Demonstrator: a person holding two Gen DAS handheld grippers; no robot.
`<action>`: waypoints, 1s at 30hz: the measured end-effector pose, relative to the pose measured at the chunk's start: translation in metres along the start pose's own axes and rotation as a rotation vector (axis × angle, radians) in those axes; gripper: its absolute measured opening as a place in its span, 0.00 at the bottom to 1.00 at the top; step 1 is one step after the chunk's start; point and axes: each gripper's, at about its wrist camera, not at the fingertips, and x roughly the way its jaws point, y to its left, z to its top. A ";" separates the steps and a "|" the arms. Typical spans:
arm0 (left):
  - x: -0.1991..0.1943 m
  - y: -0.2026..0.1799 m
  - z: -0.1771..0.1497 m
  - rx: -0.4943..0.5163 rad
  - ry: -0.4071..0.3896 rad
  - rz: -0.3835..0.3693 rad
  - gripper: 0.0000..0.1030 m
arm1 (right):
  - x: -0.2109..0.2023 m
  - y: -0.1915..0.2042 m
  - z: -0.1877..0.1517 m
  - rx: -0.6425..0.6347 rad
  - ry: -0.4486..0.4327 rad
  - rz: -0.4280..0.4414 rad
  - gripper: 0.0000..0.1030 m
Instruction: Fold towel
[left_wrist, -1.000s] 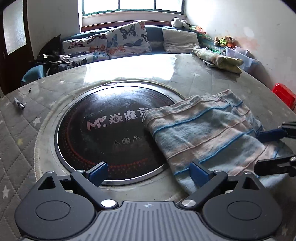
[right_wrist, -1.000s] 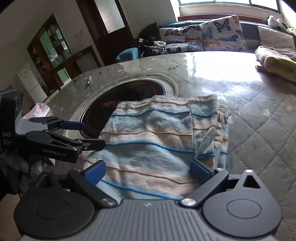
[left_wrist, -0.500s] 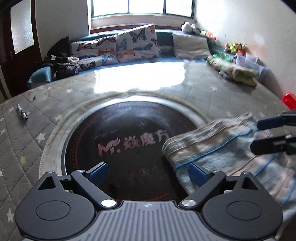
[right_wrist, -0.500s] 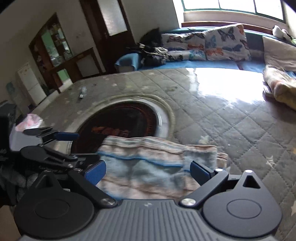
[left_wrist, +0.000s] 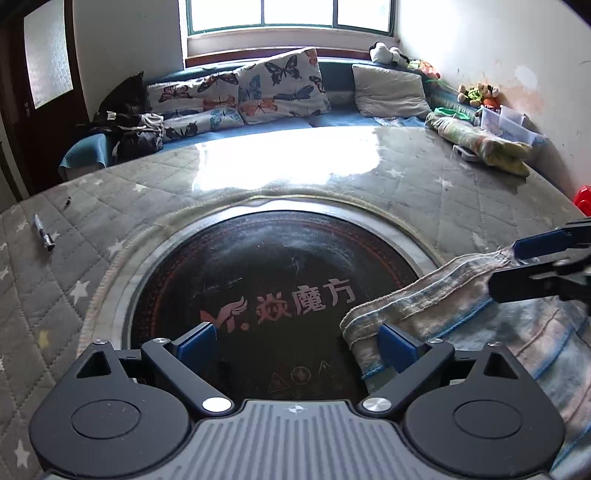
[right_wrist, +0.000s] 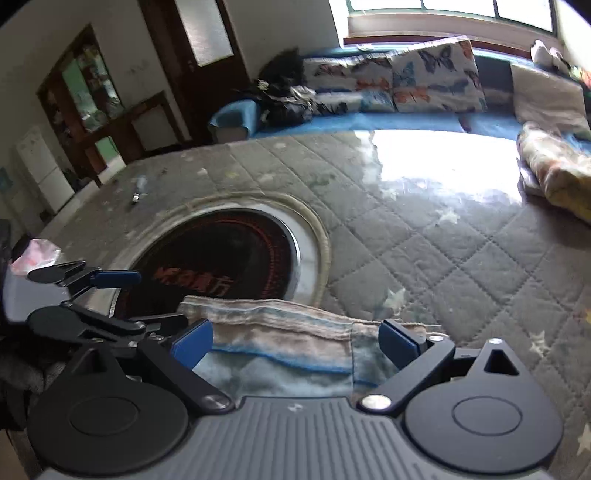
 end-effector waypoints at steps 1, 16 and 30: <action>0.000 0.000 0.000 -0.003 0.002 -0.001 0.95 | 0.006 -0.005 0.001 0.025 0.019 -0.006 0.92; -0.045 -0.007 -0.030 -0.061 -0.021 -0.069 0.93 | -0.058 -0.004 -0.051 0.038 -0.059 -0.029 0.90; -0.068 -0.045 -0.057 -0.099 -0.011 -0.176 0.77 | -0.078 -0.037 -0.104 0.200 -0.114 -0.051 0.72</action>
